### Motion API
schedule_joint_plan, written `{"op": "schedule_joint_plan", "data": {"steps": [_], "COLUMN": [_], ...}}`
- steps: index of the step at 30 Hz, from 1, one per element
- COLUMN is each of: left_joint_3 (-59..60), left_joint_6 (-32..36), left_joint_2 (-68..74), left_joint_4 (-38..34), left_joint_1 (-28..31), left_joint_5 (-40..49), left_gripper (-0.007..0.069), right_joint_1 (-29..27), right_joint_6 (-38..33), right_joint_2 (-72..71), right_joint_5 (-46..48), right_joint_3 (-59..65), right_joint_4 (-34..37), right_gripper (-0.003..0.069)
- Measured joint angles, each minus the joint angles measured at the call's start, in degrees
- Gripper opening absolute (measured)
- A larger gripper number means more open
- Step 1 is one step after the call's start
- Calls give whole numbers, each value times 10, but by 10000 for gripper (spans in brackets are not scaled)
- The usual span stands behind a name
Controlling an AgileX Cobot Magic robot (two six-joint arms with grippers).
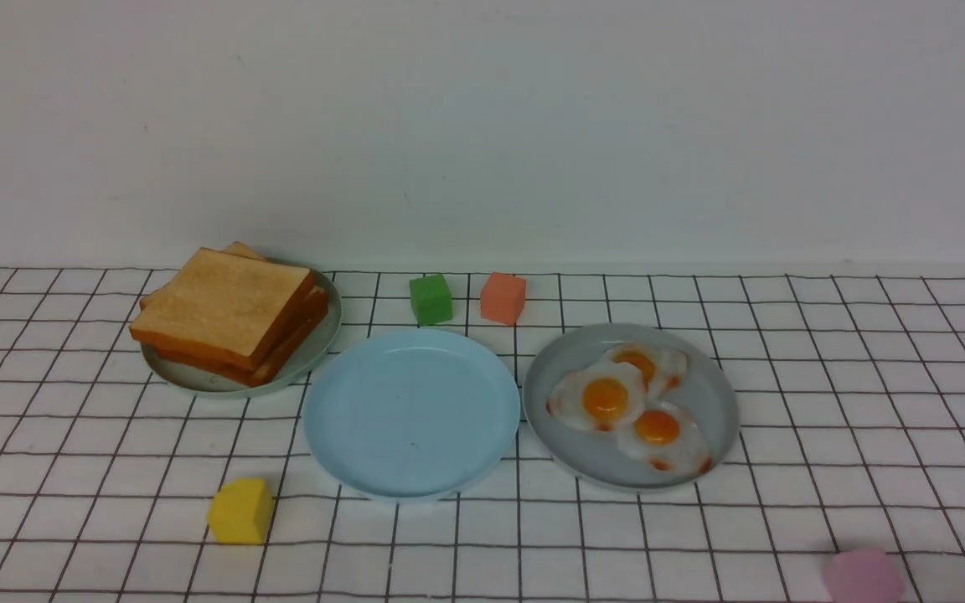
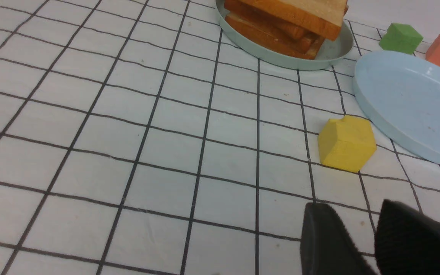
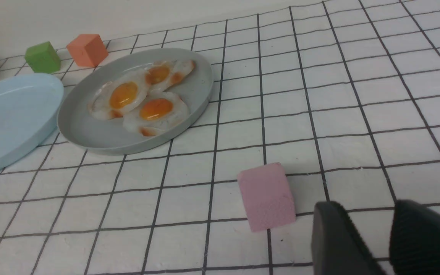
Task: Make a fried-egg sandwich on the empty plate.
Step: Use the left arm to grab a slice of bread
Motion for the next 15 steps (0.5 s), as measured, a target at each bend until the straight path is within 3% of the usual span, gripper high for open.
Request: {"op": "schedule_joint_plan", "data": {"steps": [15], "left_joint_3": [0], "left_joint_6": [0], "left_joint_2": [0], "left_joint_4": [0], "left_joint_1": [0], "left_joint_5": [1], "left_gripper": [237], "right_joint_1": [0], "right_joint_6": [0], "right_joint_2": [0], "right_joint_5": [0], "right_joint_3": [0], "right_joint_4": [0], "right_gripper": [240]}}
